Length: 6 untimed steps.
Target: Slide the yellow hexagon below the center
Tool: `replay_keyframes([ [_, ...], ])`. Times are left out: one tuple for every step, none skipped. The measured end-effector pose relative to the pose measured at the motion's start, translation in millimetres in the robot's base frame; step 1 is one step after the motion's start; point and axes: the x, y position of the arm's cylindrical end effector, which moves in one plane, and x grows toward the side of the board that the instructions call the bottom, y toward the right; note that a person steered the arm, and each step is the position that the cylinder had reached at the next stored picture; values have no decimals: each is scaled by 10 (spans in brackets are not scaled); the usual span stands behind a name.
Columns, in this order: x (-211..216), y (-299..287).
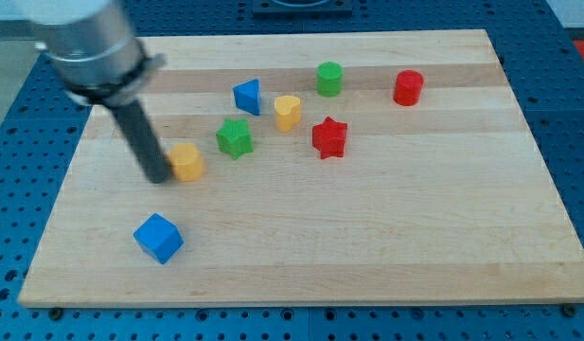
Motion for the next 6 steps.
replay_keyframes([
  [-3, 472],
  [-3, 680],
  [244, -136],
  [-5, -167],
  [-224, -151],
  [-238, 480],
])
